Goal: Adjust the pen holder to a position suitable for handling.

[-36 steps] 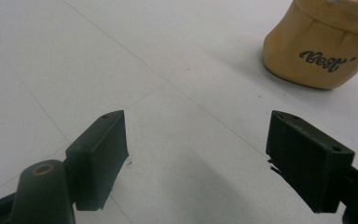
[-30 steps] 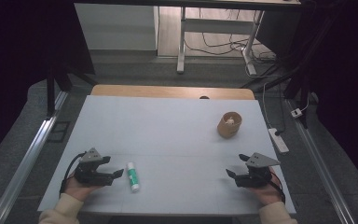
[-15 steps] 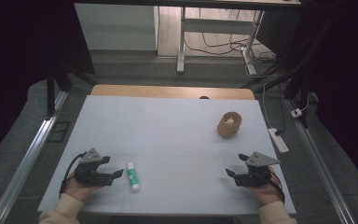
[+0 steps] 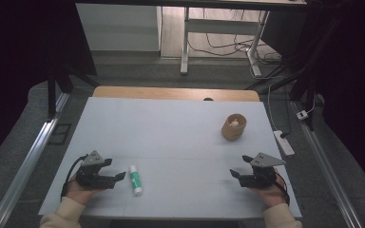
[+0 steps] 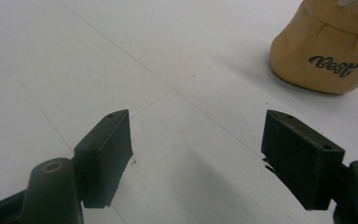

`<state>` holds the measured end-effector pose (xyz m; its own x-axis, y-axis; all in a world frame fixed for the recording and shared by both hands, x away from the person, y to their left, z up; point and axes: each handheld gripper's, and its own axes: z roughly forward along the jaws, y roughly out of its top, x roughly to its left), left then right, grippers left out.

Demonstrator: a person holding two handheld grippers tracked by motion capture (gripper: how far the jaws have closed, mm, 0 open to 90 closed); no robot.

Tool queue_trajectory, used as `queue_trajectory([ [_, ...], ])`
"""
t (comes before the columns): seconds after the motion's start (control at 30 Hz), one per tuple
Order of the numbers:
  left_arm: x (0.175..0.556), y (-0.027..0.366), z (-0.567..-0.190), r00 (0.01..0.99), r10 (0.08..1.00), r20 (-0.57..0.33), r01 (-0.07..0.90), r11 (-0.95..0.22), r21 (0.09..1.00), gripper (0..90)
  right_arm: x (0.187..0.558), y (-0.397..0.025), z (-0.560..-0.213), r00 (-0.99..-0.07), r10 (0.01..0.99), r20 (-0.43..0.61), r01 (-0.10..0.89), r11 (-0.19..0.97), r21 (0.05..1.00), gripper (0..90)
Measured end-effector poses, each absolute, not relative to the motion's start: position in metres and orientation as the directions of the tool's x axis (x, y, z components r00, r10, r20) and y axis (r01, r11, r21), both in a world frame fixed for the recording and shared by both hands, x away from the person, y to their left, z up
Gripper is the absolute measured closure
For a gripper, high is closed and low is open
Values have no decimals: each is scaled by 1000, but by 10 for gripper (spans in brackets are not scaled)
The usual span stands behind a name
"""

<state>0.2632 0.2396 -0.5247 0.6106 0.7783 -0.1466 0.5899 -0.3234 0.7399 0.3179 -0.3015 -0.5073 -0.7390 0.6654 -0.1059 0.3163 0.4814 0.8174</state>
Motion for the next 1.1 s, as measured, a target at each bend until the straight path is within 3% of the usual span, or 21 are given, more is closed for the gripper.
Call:
queue_trajectory([
  [1.1,262,239,-524,612,778,-142,584,-324,745,190,365,-303,-477,-663,745,-77,382,426,820,284],
])
